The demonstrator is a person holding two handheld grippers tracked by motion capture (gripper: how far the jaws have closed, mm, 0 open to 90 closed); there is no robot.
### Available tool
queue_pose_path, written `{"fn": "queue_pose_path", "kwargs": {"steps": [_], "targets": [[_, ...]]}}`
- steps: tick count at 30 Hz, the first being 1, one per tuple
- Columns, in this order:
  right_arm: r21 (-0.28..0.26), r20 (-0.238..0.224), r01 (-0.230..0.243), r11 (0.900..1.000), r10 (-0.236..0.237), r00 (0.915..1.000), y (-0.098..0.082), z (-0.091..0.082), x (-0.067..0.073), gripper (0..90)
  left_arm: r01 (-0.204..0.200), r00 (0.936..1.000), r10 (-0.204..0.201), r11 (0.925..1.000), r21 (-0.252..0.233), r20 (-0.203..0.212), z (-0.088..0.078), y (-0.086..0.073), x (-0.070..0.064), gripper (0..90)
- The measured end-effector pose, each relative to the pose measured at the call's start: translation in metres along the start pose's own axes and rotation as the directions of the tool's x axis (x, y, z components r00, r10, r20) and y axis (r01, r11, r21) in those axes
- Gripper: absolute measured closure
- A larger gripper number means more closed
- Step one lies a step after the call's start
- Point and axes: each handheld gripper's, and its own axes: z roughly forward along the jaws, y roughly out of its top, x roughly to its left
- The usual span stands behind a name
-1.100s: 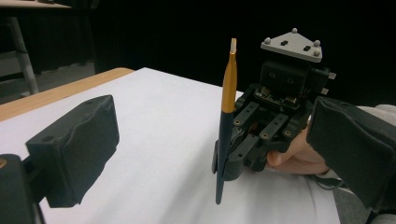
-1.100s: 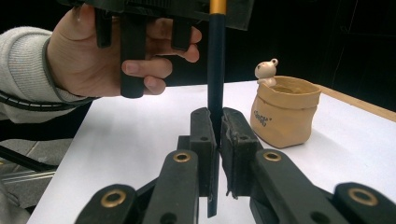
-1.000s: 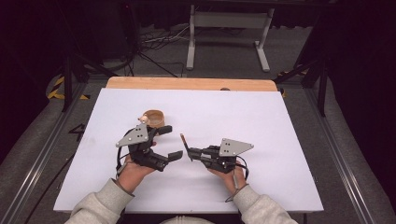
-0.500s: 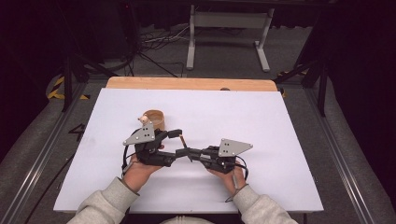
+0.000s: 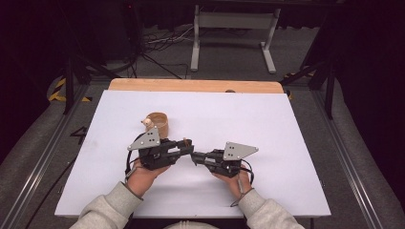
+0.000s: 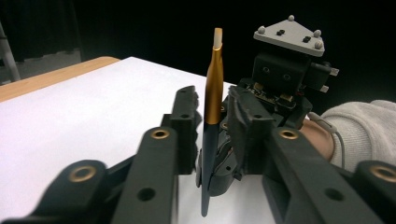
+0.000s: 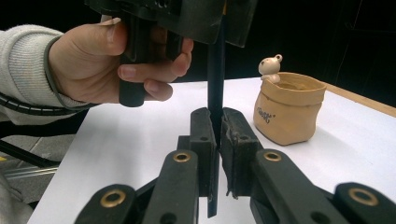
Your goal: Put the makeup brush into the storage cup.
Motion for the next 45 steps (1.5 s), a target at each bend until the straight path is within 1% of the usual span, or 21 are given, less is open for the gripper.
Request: {"fn": "queue_pose_path", "kwargs": {"steps": [4,7,16,17,18,20,22,23,24,26,27,28,29,30,32,33,34,36,37,38,45], "targets": [[0.001,-0.002,0.0,1.0,0.0,1.0,0.0,0.0,0.0,83.7,-0.005,1.0,0.005,1.0,-0.005,0.003,0.0,0.0,-0.001,77.4],[0.001,-0.005,-0.001,1.0,0.001,1.0,0.0,0.0,0.0,83.7,-0.016,0.9999,0.016,0.9999,-0.006,-0.004,0.0,-0.001,-0.003,81.2],[0.001,-0.011,-0.001,1.0,0.001,0.9999,0.0,0.0,0.001,83.3,-0.026,0.9997,0.026,0.9997,-0.002,-0.001,-0.002,-0.001,-0.002,82.3],[0.005,-0.009,0.005,1.0,-0.004,1.0,0.0,0.0,0.002,83.1,-0.028,0.9996,0.028,0.9996,-0.001,-0.001,-0.002,-0.001,-0.003,82.3],[0.008,-0.005,0.013,1.0,-0.013,0.9999,0.001,0.0,0.002,81.1,-0.031,0.9995,0.031,0.9995,0.0,-0.001,-0.002,-0.001,-0.003,82.3],[0.017,0.0,0.016,1.0,-0.016,0.9999,0.003,-0.001,0.003,71.8,-0.031,0.9995,0.031,0.9995,-0.003,-0.004,-0.003,0.0,-0.002,82.3],[0.022,0.01,0.016,1.0,-0.016,0.9998,0.005,-0.001,0.004,60.7,-0.03,0.9995,0.03,0.9995,-0.004,-0.007,-0.005,0.002,-0.001,82.3],[0.027,0.018,0.008,1.0,-0.009,0.9998,0.007,-0.002,0.004,54.1,-0.034,0.9994,0.034,0.9994,-0.002,-0.011,-0.006,0.003,0.0,82.3],[0.028,0.022,0.004,1.0,-0.005,0.9997,0.008,-0.003,0.004,49.6,-0.033,0.9994,0.033,0.9995,-0.002,-0.013,-0.007,0.004,0.0,82.3],[0.038,0.044,-0.006,0.999,0.004,0.999,0.011,-0.005,0.005,35.2,-0.033,0.9993,0.033,0.9995,-0.003,-0.02,-0.009,0.007,0.001,82.3],[0.037,0.045,-0.009,0.999,0.007,0.999,0.013,-0.006,0.005,29.3,-0.033,0.9991,0.033,0.9994,0.001,-0.027,-0.011,0.008,0.002,82.3],[0.041,0.059,-0.017,0.999,0.015,0.9982,0.014,-0.006,0.006,19.5,-0.034,0.9989,0.034,0.9994,-0.001,-0.031,-0.012,0.009,0.003,82.3],[0.046,0.075,-0.023,0.999,0.02,0.997,0.015,-0.006,0.007,13.2,-0.035,0.9988,0.035,0.9994,0.001,-0.036,-0.013,0.011,0.003,82.3],[0.046,0.075,-0.023,0.999,0.02,0.997,0.015,-0.006,0.007,13.2,-0.035,0.9988,0.035,0.9994,0.001,-0.036,-0.013,0.011,0.003,82.3],[0.051,0.106,-0.027,0.998,0.022,0.9941,0.018,-0.008,0.01,6.6,-0.035,0.9982,0.035,0.9994,0.001,-0.049,-0.016,0.014,0.005,82.3],[0.05,0.113,-0.024,0.998,0.018,0.9935,0.018,-0.008,0.011,5.7,-0.032,0.998,0.032,0.9995,-0.002,-0.055,-0.017,0.016,0.006,82.3],[0.041,0.11,-0.02,0.999,0.015,0.9938,0.019,-0.01,0.012,5.2,-0.033,0.9975,0.032,0.9995,-0.004,-0.063,-0.019,0.017,0.008,82.3],[0.026,0.119,-0.026,0.999,0.023,0.9927,0.02,-0.013,0.013,1.0,-0.04,0.9964,0.04,0.9992,-0.002,-0.074,-0.022,0.021,0.009,82.3],[0.021,0.112,-0.027,0.999,0.024,0.9934,0.02,-0.015,0.012,1.0,-0.045,0.9958,0.044,0.999,-0.002,-0.08,-0.023,0.022,0.011,82.3],[0.016,0.114,-0.026,1.0,0.024,0.9932,0.021,-0.016,0.012,1.0,-0.042,0.9955,0.042,0.9991,-0.004,-0.085,-0.024,0.023,0.011,82.3],[0.02,0.123,-0.016,1.0,0.014,0.9924,0.023,-0.024,0.015,1.0,-0.053,0.9895,0.054,0.9985,0.017,-0.134,-0.029,0.031,0.02,82.3]]}}
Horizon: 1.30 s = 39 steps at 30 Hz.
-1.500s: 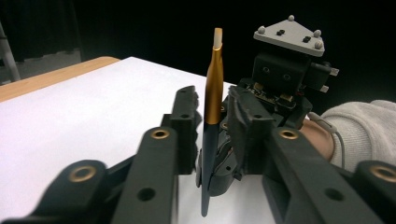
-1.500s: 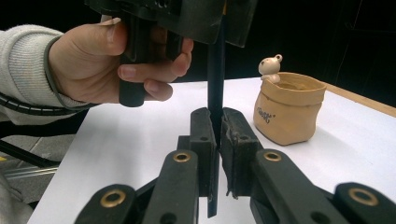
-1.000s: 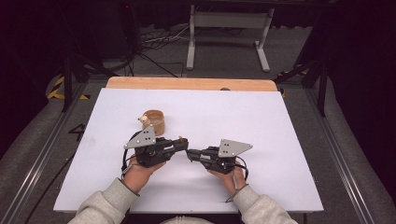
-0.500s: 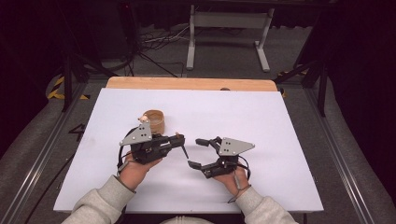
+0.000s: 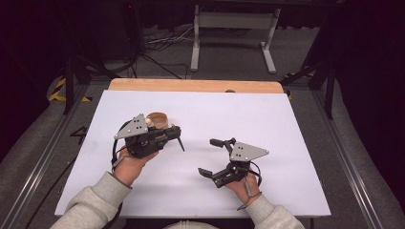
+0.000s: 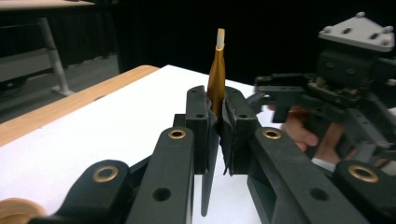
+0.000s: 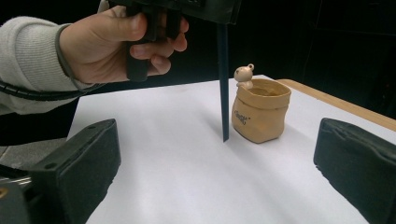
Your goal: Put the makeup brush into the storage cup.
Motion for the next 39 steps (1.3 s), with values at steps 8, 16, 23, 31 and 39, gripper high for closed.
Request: {"fn": "queue_pose_path", "kwargs": {"steps": [8,16,23,31,39], "targets": [[0.011,0.036,0.004,1.0,-0.004,0.9993,0.001,-0.01,0.0,0.0,0.004,0.9996,-0.004,1.0,-0.004,-0.029,-0.003,0.006,0.009,82.4],[0.012,0.088,-0.009,1.0,0.008,0.9961,-0.002,-0.022,-0.004,0.0,0.017,0.998,-0.017,0.9999,-0.004,-0.061,-0.005,0.01,0.02,82.3],[0.022,0.106,-0.028,0.999,0.026,0.9941,-0.005,-0.03,-0.006,0.0,0.028,0.9943,-0.029,0.9995,-0.013,-0.103,-0.009,0.016,0.028,82.4],[0.031,0.103,-0.017,0.999,0.014,0.9946,-0.006,-0.029,-0.004,0.0,0.042,0.9865,-0.045,0.9989,-0.021,-0.157,-0.012,0.019,0.038,82.5],[0.033,0.108,-0.026,0.999,0.022,0.9938,-0.007,-0.03,-0.005,0.0,0.059,0.9789,-0.062,0.9981,-0.017,-0.195,-0.013,0.02,0.044,82.4]]}}
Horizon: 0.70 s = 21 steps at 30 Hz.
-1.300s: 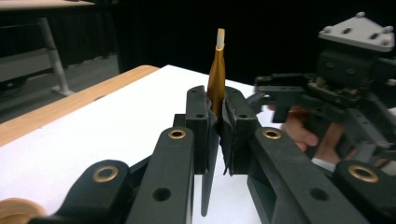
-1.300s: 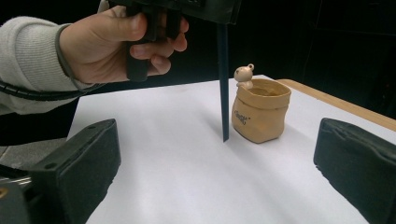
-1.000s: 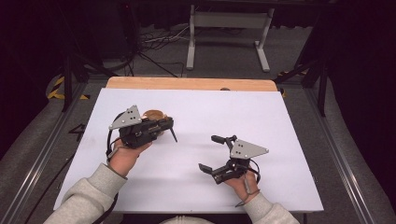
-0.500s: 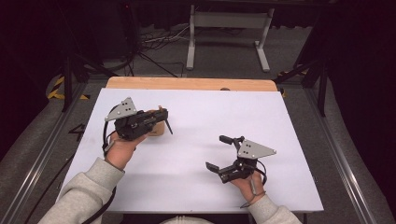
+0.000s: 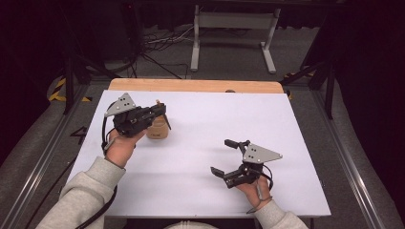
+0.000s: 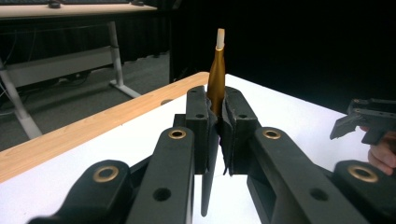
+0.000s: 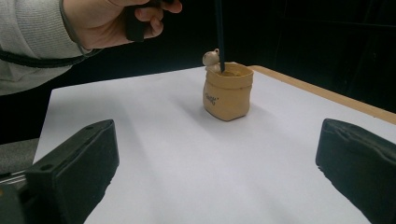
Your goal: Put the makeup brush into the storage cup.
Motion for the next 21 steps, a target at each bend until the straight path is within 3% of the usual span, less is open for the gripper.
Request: {"fn": "queue_pose_path", "kwargs": {"steps": [8,14,21], "targets": [[0.003,0.022,-0.009,1.0,0.009,0.9997,-0.002,-0.005,-0.002,0.0,0.034,0.9986,-0.033,0.9994,0.011,-0.041,-0.001,0.003,0.011,82.4],[0.005,0.032,-0.019,1.0,0.019,0.9993,-0.003,-0.007,-0.002,0.0,0.032,0.9967,-0.031,0.9994,0.014,-0.076,-0.001,0.004,0.016,82.4],[0.004,0.029,-0.022,1.0,0.022,0.9993,-0.004,-0.005,-0.002,0.0,0.07,0.9887,-0.066,0.9973,0.023,-0.135,0.001,0.008,0.022,82.4]]}}
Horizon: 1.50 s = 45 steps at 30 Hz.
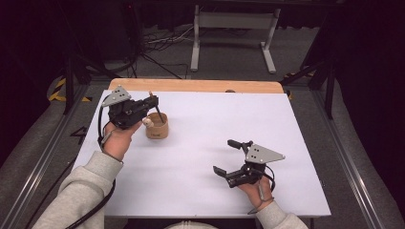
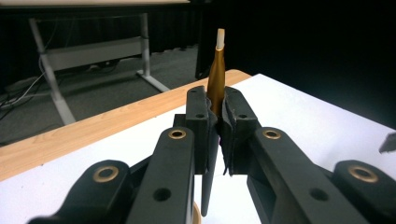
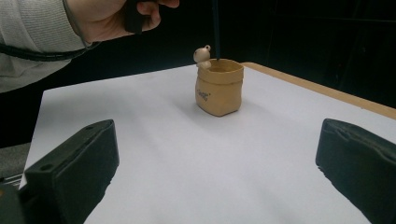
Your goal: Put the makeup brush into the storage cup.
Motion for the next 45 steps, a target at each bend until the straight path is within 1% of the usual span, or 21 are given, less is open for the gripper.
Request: {"fn": "queue_pose_path", "kwargs": {"steps": [4,9,11,14,17,23,25,26,29,35,38,42,43,45], "targets": [[0.001,-0.001,-0.002,1.0,0.002,1.0,0.0,0.0,0.0,0.0,-0.001,0.9996,0.002,1.0,0.007,-0.028,0.001,0.002,0.003,82.4],[-0.003,0.0,0.001,1.0,-0.001,1.0,0.0,0.0,0.0,0.0,0.006,0.9989,-0.005,1.0,0.007,-0.047,0.002,0.003,0.006,82.4],[-0.005,-0.002,-0.001,1.0,0.001,1.0,0.0,0.0,0.0,0.0,0.013,0.9984,-0.013,0.9999,0.001,-0.055,0.003,0.002,0.008,82.4],[-0.002,-0.003,0.0,1.0,0.0,1.0,0.0,0.001,0.0,0.0,0.023,0.9975,-0.022,0.9997,0.005,-0.067,0.005,0.001,0.009,82.4],[-0.004,-0.003,-0.002,1.0,0.002,1.0,0.0,0.001,0.0,0.0,0.017,0.9969,-0.017,0.9998,0.011,-0.077,0.006,0.001,0.011,82.4],[-0.009,-0.005,-0.002,1.0,0.002,1.0,0.001,0.001,0.001,0.0,0.01,0.997,-0.008,0.9997,0.024,-0.077,0.01,-0.006,0.011,82.4],[-0.011,-0.004,-0.001,1.0,0.001,1.0,0.001,0.001,0.001,0.0,0.01,0.9968,-0.007,0.9993,0.036,-0.08,0.013,-0.012,0.013,82.3],[-0.011,-0.005,-0.001,1.0,0.001,1.0,0.001,0.001,0.001,0.0,0.018,0.9965,-0.015,0.9993,0.034,-0.082,0.015,-0.014,0.014,82.3],[-0.012,-0.006,0.0,1.0,0.0,1.0,0.001,0.001,0.001,0.0,0.023,0.9959,-0.019,0.9989,0.042,-0.088,0.018,-0.018,0.015,82.4],[-0.015,-0.01,-0.003,1.0,0.002,1.0,0.001,0.001,0.001,0.0,0.023,0.9957,-0.018,0.9983,0.054,-0.091,0.02,-0.023,0.017,82.3],[-0.014,-0.011,-0.001,1.0,0.001,0.9999,0.001,0.001,0.001,0.0,0.027,0.9961,-0.022,0.9981,0.056,-0.085,0.022,-0.024,0.017,82.3],[-0.013,-0.011,-0.001,1.0,0.001,0.9999,0.002,0.001,0.001,0.0,0.023,0.9962,-0.017,0.9975,0.067,-0.085,0.023,-0.026,0.017,82.3],[-0.014,-0.012,0.0,1.0,0.0,0.9999,0.002,0.001,0.001,0.0,0.03,0.9962,-0.025,0.9974,0.066,-0.084,0.024,-0.027,0.017,82.3],[-0.014,-0.013,-0.001,1.0,0.001,0.9999,0.002,0.001,0.001,0.0,0.029,0.9965,-0.023,0.9967,0.076,-0.08,0.025,-0.028,0.017,82.3]]}}
